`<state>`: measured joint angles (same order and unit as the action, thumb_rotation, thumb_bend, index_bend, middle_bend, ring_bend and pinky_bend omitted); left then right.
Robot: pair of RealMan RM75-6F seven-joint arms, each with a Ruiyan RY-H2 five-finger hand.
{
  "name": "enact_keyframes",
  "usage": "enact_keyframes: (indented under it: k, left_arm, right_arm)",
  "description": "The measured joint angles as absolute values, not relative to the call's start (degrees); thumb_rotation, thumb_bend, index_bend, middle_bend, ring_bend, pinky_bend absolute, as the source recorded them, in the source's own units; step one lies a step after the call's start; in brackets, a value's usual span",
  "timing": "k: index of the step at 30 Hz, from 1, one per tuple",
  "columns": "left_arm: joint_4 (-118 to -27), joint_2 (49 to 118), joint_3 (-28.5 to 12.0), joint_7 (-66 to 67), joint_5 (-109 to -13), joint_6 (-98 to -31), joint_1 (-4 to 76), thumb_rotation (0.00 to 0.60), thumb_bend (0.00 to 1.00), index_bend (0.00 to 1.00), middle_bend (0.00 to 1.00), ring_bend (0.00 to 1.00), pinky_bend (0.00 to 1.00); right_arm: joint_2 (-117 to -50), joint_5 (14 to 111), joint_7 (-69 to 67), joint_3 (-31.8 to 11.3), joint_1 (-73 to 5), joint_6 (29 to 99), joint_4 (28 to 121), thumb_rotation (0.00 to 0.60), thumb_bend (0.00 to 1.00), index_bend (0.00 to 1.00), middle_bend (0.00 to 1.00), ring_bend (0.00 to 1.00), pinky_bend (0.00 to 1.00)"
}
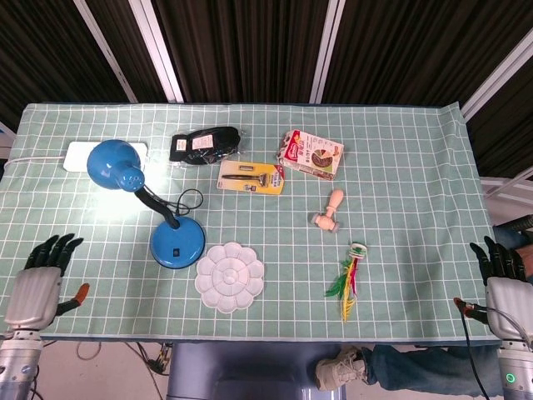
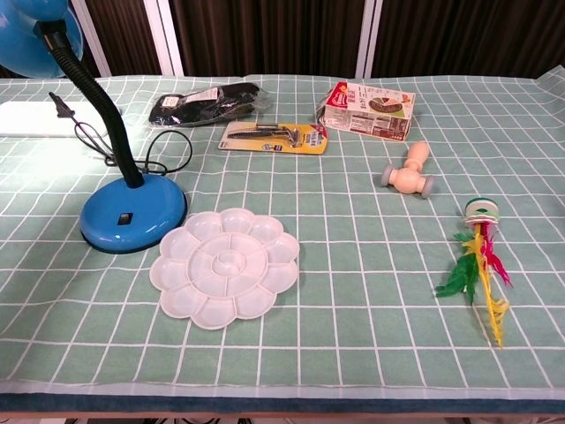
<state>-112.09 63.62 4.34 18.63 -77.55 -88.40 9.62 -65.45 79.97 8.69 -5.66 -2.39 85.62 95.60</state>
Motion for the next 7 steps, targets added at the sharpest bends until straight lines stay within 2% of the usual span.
enact_keyframes:
  k: [7]
  left_arm:
    - [-106.5, 62.0, 4.1, 8.6, -74.4, -85.5, 7.8, 0.600, 0.26, 0.09, 0.03, 0.00, 0.05]
  right_arm:
    - [-65.3, 81.9, 7.6, -5.3, -2.6, 85.7, 95.2, 0.600, 0.17, 0.12, 0.03, 0.02, 0.00]
